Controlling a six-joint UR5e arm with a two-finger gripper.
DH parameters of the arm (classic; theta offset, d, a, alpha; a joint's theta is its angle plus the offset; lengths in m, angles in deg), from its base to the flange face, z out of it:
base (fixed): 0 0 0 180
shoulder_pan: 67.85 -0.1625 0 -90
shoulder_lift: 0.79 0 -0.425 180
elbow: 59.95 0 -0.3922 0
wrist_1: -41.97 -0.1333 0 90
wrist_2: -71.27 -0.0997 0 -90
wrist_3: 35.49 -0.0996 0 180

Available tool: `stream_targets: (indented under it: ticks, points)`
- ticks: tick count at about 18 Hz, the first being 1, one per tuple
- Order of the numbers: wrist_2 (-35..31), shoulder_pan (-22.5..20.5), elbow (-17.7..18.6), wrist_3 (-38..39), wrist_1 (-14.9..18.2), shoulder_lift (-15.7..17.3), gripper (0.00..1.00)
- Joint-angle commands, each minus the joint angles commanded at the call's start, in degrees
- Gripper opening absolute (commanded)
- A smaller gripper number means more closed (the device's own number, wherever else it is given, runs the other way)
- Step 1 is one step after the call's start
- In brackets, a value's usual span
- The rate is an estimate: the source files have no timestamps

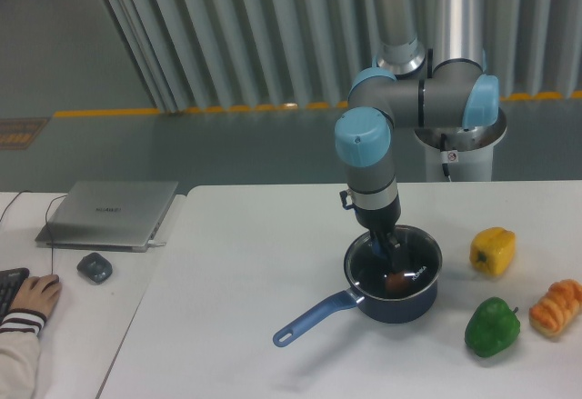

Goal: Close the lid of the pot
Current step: 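Set the glass lid down onto the saucepan rim, then hold the gripper on the lid knob while the lid settles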

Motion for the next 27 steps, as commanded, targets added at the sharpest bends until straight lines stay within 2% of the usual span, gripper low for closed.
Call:
stream_targets:
  ticks: [23,27]
  points:
    - [-0.5,0.2,0.1,0.0,0.1,0.6,1.00]
    - [-0.4,-0.1,0.0,-0.6,0.4,1.8,1.00]
